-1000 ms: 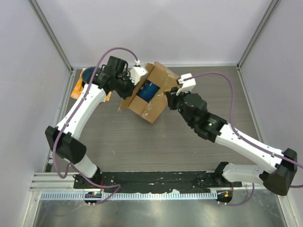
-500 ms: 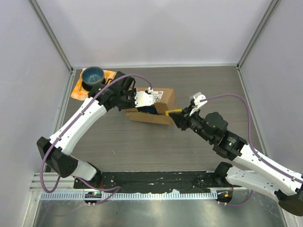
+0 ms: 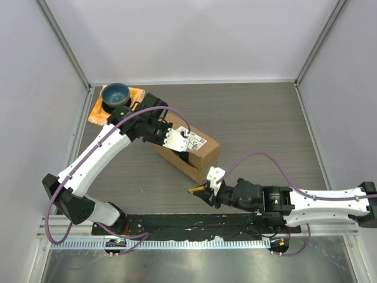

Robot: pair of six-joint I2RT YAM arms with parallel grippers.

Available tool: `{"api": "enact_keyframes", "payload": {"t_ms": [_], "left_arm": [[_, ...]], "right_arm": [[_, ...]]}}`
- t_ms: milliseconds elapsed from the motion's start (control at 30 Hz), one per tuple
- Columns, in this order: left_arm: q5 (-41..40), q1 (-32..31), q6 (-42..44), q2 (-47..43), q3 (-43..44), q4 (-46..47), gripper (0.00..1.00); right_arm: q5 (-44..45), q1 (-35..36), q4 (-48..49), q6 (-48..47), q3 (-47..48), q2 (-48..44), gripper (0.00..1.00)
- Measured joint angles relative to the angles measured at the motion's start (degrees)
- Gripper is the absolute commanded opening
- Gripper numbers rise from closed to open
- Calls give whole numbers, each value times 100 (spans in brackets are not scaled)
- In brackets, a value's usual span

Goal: Unpack the express box
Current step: Adjust the express box at the center of the board, then cut the express box at the center of the board.

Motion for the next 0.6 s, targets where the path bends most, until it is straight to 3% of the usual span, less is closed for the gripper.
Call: {"api": "enact_keyframes", "payload": {"t_ms": [233, 433, 600], "left_arm": [[9, -634, 87, 136, 319, -348, 0], [-11, -1060, -33, 216, 293, -485, 0], [-151, -1342, -203, 149, -166, -463, 0]], "right_arm": [[1856, 1128, 706, -1075, -492, 168, 1], [2940, 1325, 1290, -1521, -844, -72, 1], [3316, 1329, 1062, -1290, -807, 72, 1]]}}
